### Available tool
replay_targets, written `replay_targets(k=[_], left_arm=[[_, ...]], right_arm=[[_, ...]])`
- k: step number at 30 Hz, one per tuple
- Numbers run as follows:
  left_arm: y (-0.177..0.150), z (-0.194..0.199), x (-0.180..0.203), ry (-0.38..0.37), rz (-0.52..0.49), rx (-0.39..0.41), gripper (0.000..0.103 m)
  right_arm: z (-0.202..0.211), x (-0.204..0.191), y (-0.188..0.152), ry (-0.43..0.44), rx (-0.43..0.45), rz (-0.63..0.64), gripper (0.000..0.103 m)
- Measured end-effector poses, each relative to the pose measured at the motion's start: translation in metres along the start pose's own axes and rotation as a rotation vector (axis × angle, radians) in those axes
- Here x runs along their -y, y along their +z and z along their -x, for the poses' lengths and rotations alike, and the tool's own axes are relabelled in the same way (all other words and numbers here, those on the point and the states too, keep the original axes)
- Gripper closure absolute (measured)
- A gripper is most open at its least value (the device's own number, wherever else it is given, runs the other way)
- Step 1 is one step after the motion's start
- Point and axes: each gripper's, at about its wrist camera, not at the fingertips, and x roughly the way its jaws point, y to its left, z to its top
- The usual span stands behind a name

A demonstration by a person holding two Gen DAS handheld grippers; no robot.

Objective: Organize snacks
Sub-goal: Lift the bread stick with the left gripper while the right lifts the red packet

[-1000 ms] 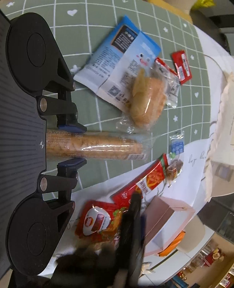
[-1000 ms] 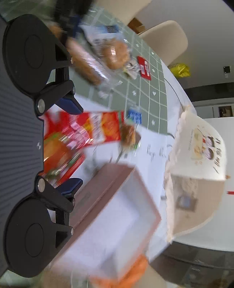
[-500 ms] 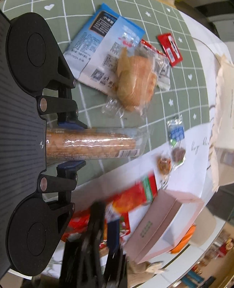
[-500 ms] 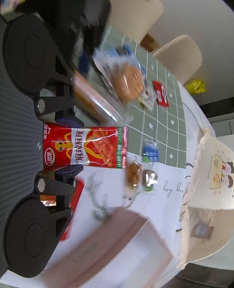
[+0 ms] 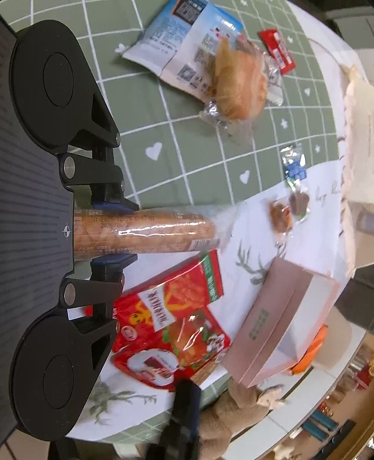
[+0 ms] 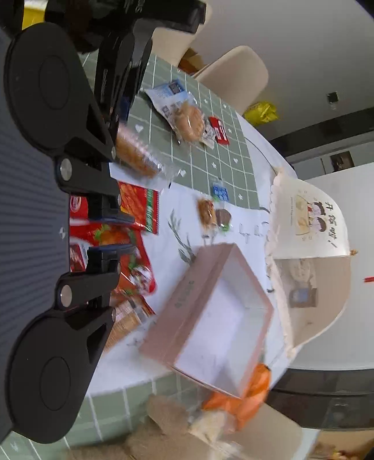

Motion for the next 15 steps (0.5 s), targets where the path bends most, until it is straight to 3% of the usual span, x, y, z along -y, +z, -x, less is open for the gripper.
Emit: replay_targets(k=[1,3,10,15], left_arm=[[0.000,0.000,0.000,0.020,0.002,0.000,0.069],[0.001,0.001,-0.003,0.054,0.016,0.003,0.069],[-0.009,0.010,-0.018,0.103,0.046,0.015,0.068],[-0.013,0.015,-0.025,0.111,0.063,0.010,0.068]], right_arm=[[-0.007,-0.003,-0.005,-0.008,-0.007,-0.003,0.069],[-0.024,-0.012,-0.012,-0.021,-0.018,-0.016,0.039],[-0.072,-0.030,-0.029,0.007,-0.088,-0.074,0.035],[-0.083,-0.061,-0.035,0.003,-0.077,0.081,0.033]])
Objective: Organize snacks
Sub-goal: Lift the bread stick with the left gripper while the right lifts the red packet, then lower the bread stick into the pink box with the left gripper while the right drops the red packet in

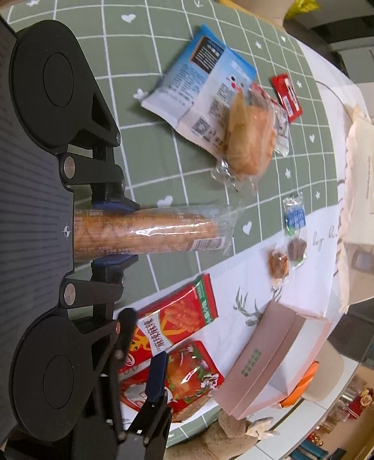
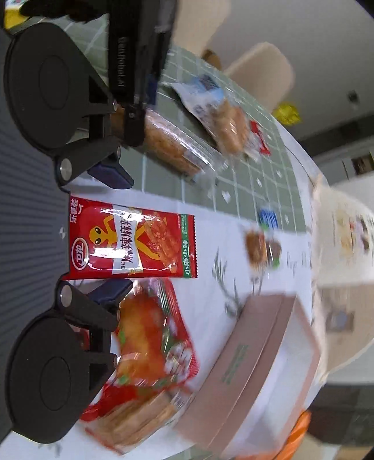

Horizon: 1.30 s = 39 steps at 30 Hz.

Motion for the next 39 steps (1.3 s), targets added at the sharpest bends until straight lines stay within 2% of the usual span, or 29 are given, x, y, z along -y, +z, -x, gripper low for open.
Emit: replay_targets(k=[3,8,13,16,19,20,21,23,25,30,33,35,37,39], left_arm=[[-0.003,0.001,-0.003,-0.005,-0.003,0.007,0.068],[-0.007,0.002,0.001,0.005,-0.029,0.026,0.068],[-0.010,0.003,-0.001,-0.004,-0.023,0.044,0.067],[-0.010,0.003,-0.003,-0.012,-0.008,0.043,0.067],[-0.005,0.002,-0.004,-0.015,0.010,0.028,0.066],[-0.004,0.001,-0.003,-0.013,0.010,0.023,0.066],[-0.002,0.000,-0.002,-0.012,0.011,0.019,0.066],[0.000,-0.001,-0.001,-0.010,0.016,0.018,0.066],[0.000,-0.002,0.000,-0.007,0.011,0.017,0.066],[0.000,-0.003,0.005,0.001,-0.021,0.027,0.064],[0.000,-0.003,0.011,0.032,-0.058,0.041,0.069],[0.000,0.000,0.013,-0.017,-0.071,0.071,0.070],[0.011,0.009,0.014,-0.122,-0.033,0.096,0.070],[0.039,0.028,0.021,-0.230,-0.032,0.148,0.070]], right_arm=[[0.007,-0.006,-0.007,0.017,-0.009,0.055,0.033],[0.015,0.004,-0.015,-0.013,-0.017,0.019,0.029],[0.016,0.002,-0.003,0.002,0.046,-0.007,0.029],[0.004,-0.008,0.005,-0.010,0.057,0.025,0.033],[-0.015,-0.014,0.010,-0.055,0.028,0.049,0.035],[-0.015,-0.017,0.010,-0.073,0.034,0.069,0.041],[-0.014,-0.018,0.010,-0.080,0.026,0.086,0.053],[-0.007,-0.016,0.009,-0.037,0.008,0.086,0.058],[0.003,-0.010,0.006,-0.014,0.005,0.069,0.058],[0.032,0.010,-0.005,-0.024,0.024,0.015,0.059],[0.049,0.027,-0.008,-0.044,0.046,-0.029,0.059],[0.062,0.039,-0.007,-0.062,0.068,-0.059,0.059],[0.080,0.052,-0.002,-0.084,0.112,-0.088,0.059],[0.107,0.066,0.011,-0.099,0.182,-0.116,0.059]])
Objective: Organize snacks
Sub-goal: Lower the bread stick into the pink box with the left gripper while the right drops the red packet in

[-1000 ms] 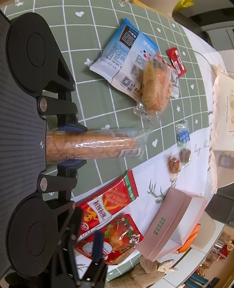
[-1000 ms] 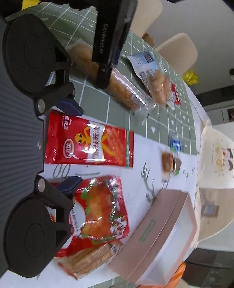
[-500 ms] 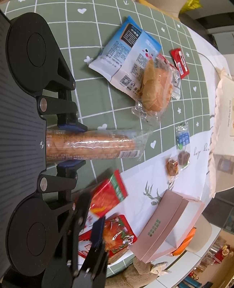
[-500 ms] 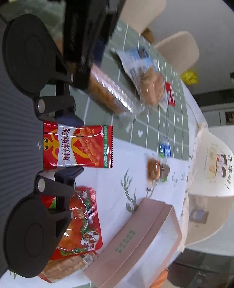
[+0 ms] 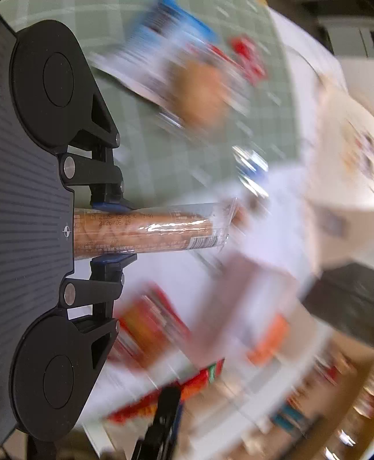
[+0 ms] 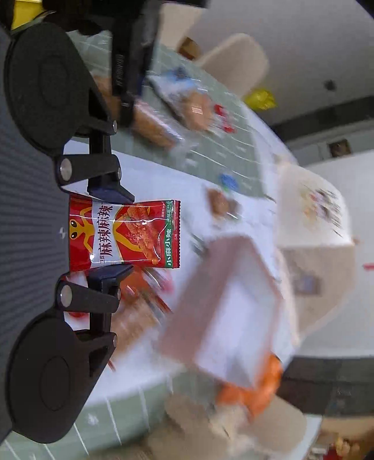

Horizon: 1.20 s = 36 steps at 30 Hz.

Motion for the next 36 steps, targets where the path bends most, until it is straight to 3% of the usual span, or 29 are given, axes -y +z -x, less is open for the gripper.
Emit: replay_targets(k=[3,5,7,8,9,10,12,15,19,21,23,26,31,36], left_arm=[[0.070,0.018,0.029,-0.150,-0.082,0.088,0.070],[0.123,0.016,0.049,-0.230,-0.105,0.101,0.070],[0.172,-0.007,0.062,-0.287,-0.086,0.023,0.067],[0.191,-0.022,0.064,-0.302,-0.072,-0.025,0.067],[0.205,-0.035,0.061,-0.294,-0.060,-0.043,0.067],[0.211,-0.040,0.056,-0.263,-0.059,-0.030,0.068],[0.209,-0.042,0.039,-0.211,-0.075,0.001,0.068],[0.189,-0.043,-0.012,-0.161,-0.055,0.020,0.067],[0.163,-0.037,-0.097,0.086,-0.002,0.073,0.068],[0.154,-0.032,-0.149,0.214,0.089,0.083,0.068],[0.149,-0.030,-0.196,0.292,0.203,0.062,0.068],[0.138,-0.039,-0.237,0.304,0.299,0.031,0.068],[0.128,-0.062,-0.232,0.266,0.241,0.000,0.067],[0.119,-0.065,-0.201,0.140,0.193,-0.052,0.067]], right_arm=[[0.033,0.021,0.049,-0.020,0.117,-0.045,0.059],[0.041,0.034,0.087,-0.049,0.161,-0.084,0.059],[0.031,0.049,0.124,-0.057,0.156,-0.135,0.057],[0.021,0.058,0.141,-0.051,0.136,-0.162,0.049],[0.005,0.068,0.158,-0.051,0.108,-0.197,0.040],[-0.006,0.077,0.167,-0.077,0.088,-0.221,0.039],[-0.024,0.089,0.172,-0.158,0.060,-0.234,0.039],[-0.026,0.097,0.147,-0.160,0.047,-0.222,0.036],[-0.042,0.091,0.096,-0.180,-0.042,-0.117,0.033],[-0.051,0.082,0.075,-0.215,-0.075,-0.039,0.033],[-0.060,0.071,0.058,-0.202,-0.105,0.003,0.033],[-0.074,0.057,0.054,-0.131,-0.133,0.008,0.033],[-0.105,0.008,0.069,-0.039,-0.144,0.139,0.033],[-0.113,-0.018,0.083,-0.099,-0.038,0.232,0.034]])
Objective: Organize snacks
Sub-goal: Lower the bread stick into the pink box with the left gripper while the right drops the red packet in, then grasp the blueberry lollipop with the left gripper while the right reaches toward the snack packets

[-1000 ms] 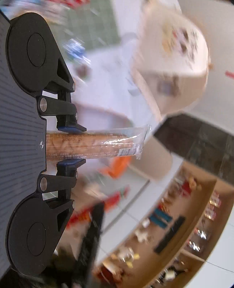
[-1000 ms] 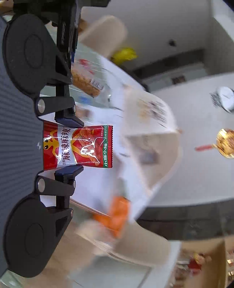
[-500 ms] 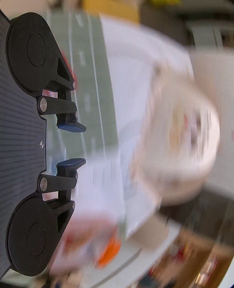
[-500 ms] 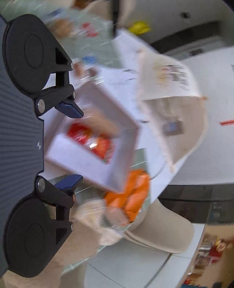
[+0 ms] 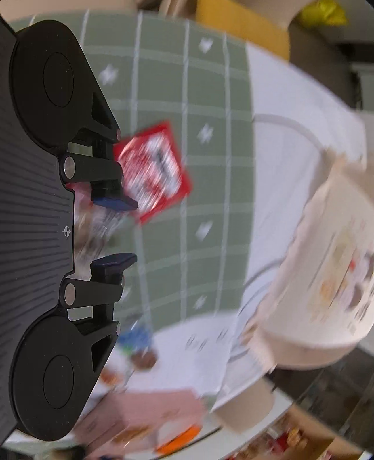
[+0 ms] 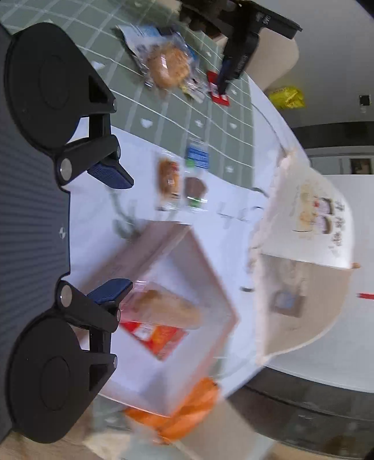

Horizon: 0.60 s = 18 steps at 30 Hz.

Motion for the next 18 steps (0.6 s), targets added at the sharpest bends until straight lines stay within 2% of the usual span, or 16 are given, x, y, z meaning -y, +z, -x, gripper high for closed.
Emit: replay_targets(k=[1,2,3,4,6,8,11,13,14,16,18], left_arm=[[-0.004,0.004,0.007,0.001,-0.025,0.013,0.067],[-0.009,0.010,0.017,0.001,-0.051,0.036,0.067],[-0.013,0.014,0.024,-0.006,-0.070,0.062,0.067],[-0.014,0.017,0.031,-0.015,-0.079,0.088,0.067],[-0.013,0.021,0.047,-0.056,-0.092,0.118,0.067],[-0.007,0.013,0.069,-0.106,-0.124,0.100,0.067],[-0.001,-0.007,0.101,-0.141,-0.195,0.046,0.067],[0.003,-0.025,0.119,-0.131,-0.238,0.035,0.067],[0.007,-0.035,0.126,-0.124,-0.250,0.028,0.067],[0.014,-0.053,0.137,-0.109,-0.263,0.015,0.067],[0.020,-0.067,0.146,-0.073,-0.293,0.024,0.067]], right_arm=[[-0.001,0.005,0.002,-0.021,0.019,-0.018,0.035],[-0.004,0.013,0.005,-0.042,0.027,-0.041,0.042],[-0.008,0.021,0.006,-0.073,0.027,-0.075,0.055],[-0.012,0.033,0.007,-0.107,0.023,-0.124,0.058],[-0.023,0.056,0.008,-0.134,0.014,-0.233,0.058],[-0.038,0.075,0.007,-0.140,-0.016,-0.314,0.058],[-0.056,0.075,0.003,-0.165,-0.055,-0.326,0.058],[-0.054,0.067,0.001,-0.085,-0.041,-0.341,0.059],[-0.052,0.061,0.002,-0.059,-0.032,-0.339,0.063],[-0.051,0.049,0.007,-0.047,-0.017,-0.330,0.070],[-0.050,0.040,0.006,0.026,-0.016,-0.313,0.084]])
